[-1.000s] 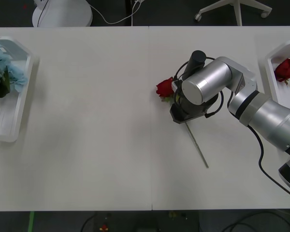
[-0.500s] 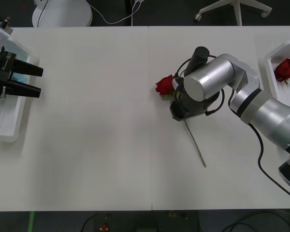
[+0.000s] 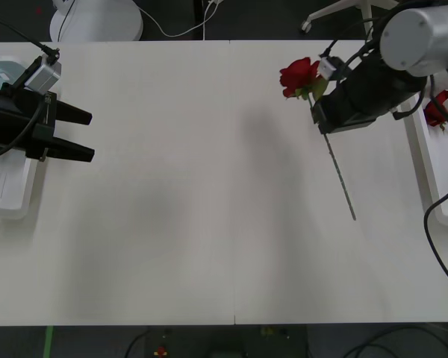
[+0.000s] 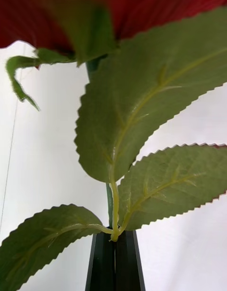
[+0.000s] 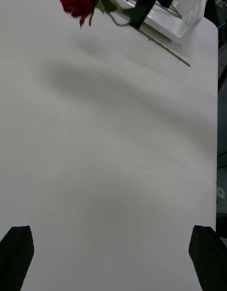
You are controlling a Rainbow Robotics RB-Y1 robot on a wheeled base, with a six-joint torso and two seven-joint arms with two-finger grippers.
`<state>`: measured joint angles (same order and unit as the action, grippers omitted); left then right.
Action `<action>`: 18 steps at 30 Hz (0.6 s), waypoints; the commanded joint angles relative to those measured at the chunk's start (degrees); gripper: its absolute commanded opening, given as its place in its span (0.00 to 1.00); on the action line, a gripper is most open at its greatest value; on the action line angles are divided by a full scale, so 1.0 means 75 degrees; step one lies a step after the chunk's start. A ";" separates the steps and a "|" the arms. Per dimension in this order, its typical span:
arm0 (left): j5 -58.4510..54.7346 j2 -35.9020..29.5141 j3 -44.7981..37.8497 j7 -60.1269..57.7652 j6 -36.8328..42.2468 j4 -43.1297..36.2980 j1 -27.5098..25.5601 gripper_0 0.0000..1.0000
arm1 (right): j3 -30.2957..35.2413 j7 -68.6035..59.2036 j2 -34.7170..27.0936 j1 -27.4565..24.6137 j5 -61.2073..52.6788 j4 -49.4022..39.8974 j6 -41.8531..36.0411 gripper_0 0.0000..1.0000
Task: Put the red flowers into the right box and the blue flowers into the left box
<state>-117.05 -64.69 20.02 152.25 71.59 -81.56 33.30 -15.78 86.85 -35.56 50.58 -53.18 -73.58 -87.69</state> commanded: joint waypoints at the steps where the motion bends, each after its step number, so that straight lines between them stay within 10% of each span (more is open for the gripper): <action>1: -0.0003 -0.0175 0.0249 0.0367 -0.0053 -0.0177 0.0048 0.96 | 0.0744 0.0326 -0.0989 0.0065 0.0036 -0.0244 -0.0015 0.00; 18: -0.0437 -0.0163 0.1550 0.0367 -0.0779 -0.0364 0.0681 0.95 | 0.0838 0.0865 -0.2220 0.0076 0.3926 0.1584 0.1145 0.00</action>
<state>-118.79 -64.70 28.77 152.26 67.32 -82.94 34.43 -10.03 90.97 -49.99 50.58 -27.47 -64.64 -81.22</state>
